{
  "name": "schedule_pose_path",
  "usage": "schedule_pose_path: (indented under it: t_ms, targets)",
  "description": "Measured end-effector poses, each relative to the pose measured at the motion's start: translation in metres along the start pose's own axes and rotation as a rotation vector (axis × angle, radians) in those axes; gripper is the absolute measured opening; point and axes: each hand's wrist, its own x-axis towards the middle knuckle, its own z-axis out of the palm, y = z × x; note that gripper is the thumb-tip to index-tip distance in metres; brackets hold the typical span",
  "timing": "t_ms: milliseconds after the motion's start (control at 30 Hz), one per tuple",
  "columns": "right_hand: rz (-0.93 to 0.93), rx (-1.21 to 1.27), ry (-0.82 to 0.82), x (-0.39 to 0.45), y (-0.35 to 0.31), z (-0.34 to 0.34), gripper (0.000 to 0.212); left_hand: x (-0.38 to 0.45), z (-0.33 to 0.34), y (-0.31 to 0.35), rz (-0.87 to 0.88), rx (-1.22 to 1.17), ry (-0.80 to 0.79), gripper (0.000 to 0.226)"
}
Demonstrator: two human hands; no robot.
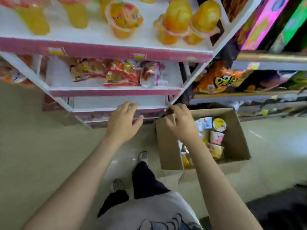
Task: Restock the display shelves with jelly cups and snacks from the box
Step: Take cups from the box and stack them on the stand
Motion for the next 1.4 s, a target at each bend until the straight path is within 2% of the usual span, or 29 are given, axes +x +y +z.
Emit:
schedule_pose_path:
  t_ms: [100, 200, 367, 533, 633, 733, 833, 967, 1133, 1267, 1400]
  targets:
    - [0.180, -0.048, -0.098, -0.049, 0.068, 0.020, 0.057, -0.031, 0.068, 0.013, -0.009, -0.003, -0.179, 0.053]
    - [0.299, -0.054, -0.117, -0.079, 0.129, 0.038, 0.052, -0.041, 0.127, 0.035, 0.003, 0.012, -0.302, 0.055]
    - [0.399, -0.013, -0.137, -0.095, 0.244, 0.080, 0.057, -0.035, 0.240, 0.064, -0.032, 0.004, -0.389, 0.066]
    - [0.504, 0.089, -0.241, -0.093, 0.338, 0.103, 0.051, -0.024, 0.332, 0.098, -0.238, -0.063, -0.434, 0.075]
    - [0.484, 0.160, -0.341, -0.087, 0.376, 0.116, 0.044, -0.017, 0.363, 0.114, -0.401, -0.123, -0.419, 0.081]
    - [0.412, 0.211, -0.359, -0.074, 0.392, 0.133, 0.036, -0.017, 0.380, 0.111, -0.539, -0.320, -0.363, 0.086]
    - [0.404, 0.204, -0.383, -0.056, 0.402, 0.155, 0.038, -0.021, 0.387, 0.104, -0.597, -0.454, -0.316, 0.091]
    - [0.457, 0.177, -0.476, -0.030, 0.404, 0.184, 0.056, -0.023, 0.394, 0.104, -0.624, -0.500, -0.285, 0.086]
    - [0.443, -0.129, -0.708, -0.011, 0.403, 0.207, 0.087, -0.025, 0.397, 0.103, -0.634, -0.523, -0.257, 0.087]
    - [0.584, -0.017, -0.798, 0.009, 0.408, 0.211, 0.104, -0.028, 0.400, 0.105, -0.657, -0.566, -0.256, 0.084]
    - [0.621, -0.044, -0.770, 0.013, 0.405, 0.215, 0.099, -0.029, 0.401, 0.106, -0.657, -0.598, -0.248, 0.080]
